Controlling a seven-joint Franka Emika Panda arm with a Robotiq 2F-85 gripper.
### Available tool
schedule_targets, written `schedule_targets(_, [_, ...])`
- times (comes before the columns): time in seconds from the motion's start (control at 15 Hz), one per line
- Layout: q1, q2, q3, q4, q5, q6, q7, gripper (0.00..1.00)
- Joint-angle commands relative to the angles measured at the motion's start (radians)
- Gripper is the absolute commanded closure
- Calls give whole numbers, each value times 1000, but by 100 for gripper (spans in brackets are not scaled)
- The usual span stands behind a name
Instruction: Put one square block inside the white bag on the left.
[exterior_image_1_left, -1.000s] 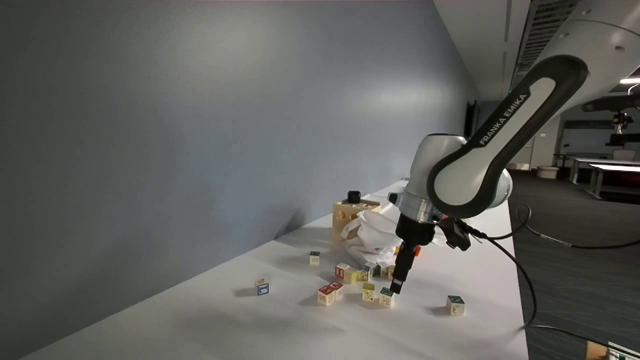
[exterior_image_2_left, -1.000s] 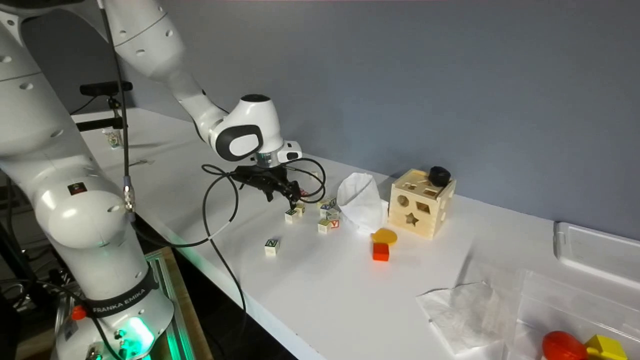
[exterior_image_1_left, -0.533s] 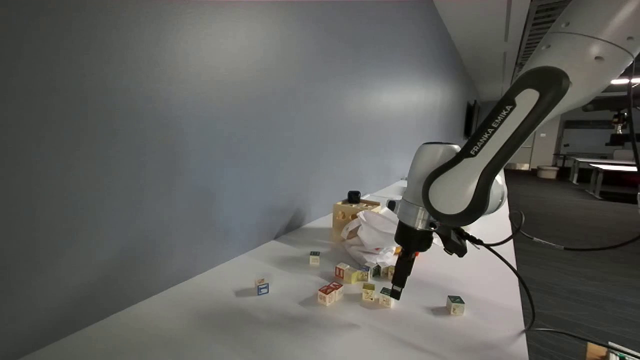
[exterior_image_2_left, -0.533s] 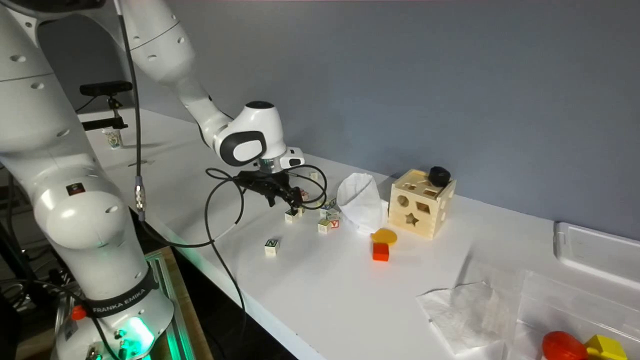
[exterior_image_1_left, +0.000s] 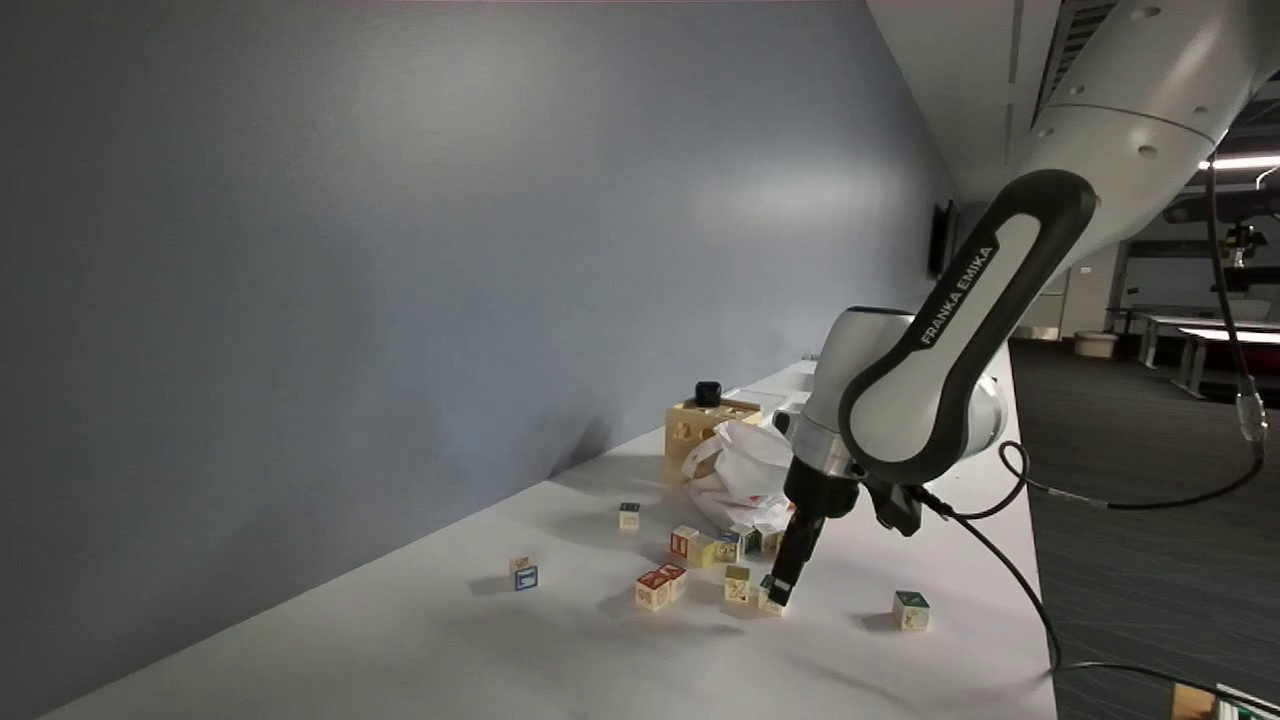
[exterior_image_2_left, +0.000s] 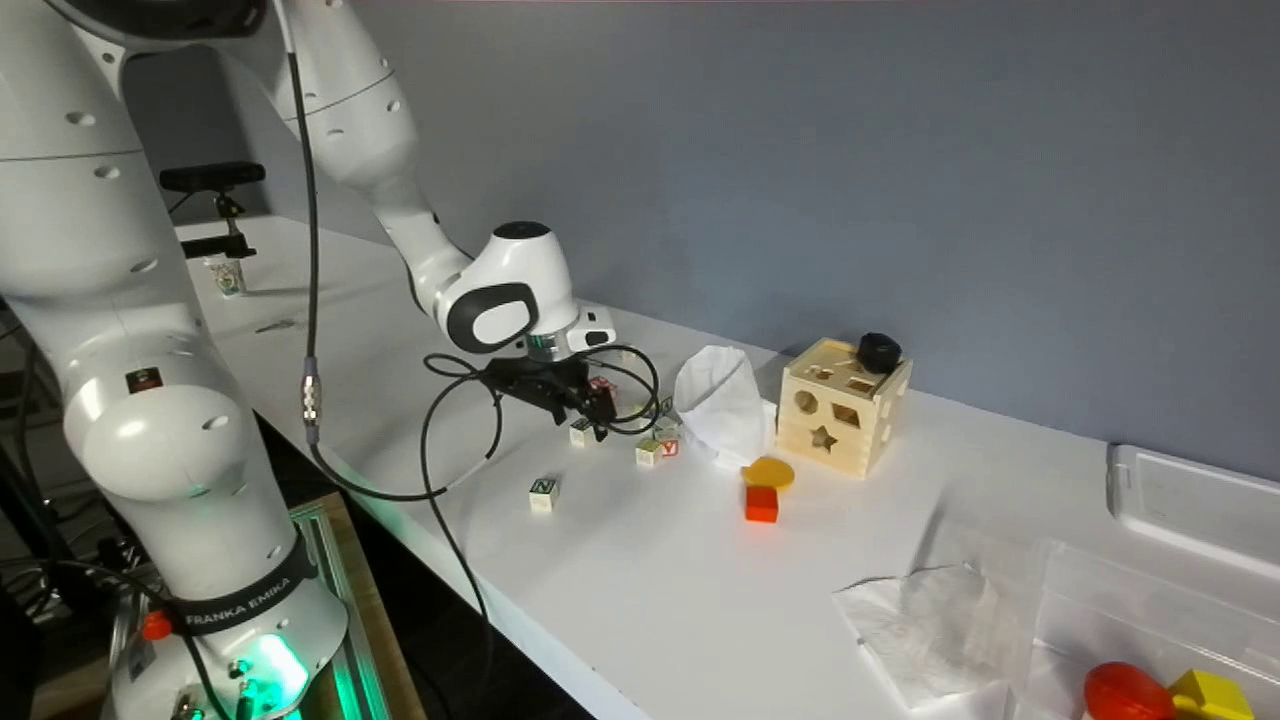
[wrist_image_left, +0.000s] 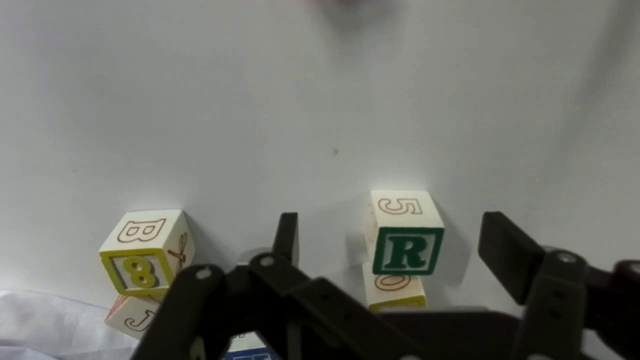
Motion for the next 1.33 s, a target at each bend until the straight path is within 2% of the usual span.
schedule_targets(0.0, [10,52,15,27,32,47,10,37])
schedule_targets(0.33, [16,60,25,48,27,44,13,75])
schedule_targets(0.47, [16,26,30,50,34,17,11,88])
schedule_targets(0.53, [14,-10,33,47,49,-12,6,91])
schedule_targets(0.67, [10,-85,35,39,78,-70,2,91])
schedule_targets(0.73, [3,-129,16,25,27,-85,45,91])
schedule_targets(0.8, [-32,-167,31,19,-13,-91,82,91])
schedule_targets(0.93, [-54,-241,17,18,-37,-116,127,91])
schedule_targets(1.27, [-234,-337,56,26,-255,-95,345,91])
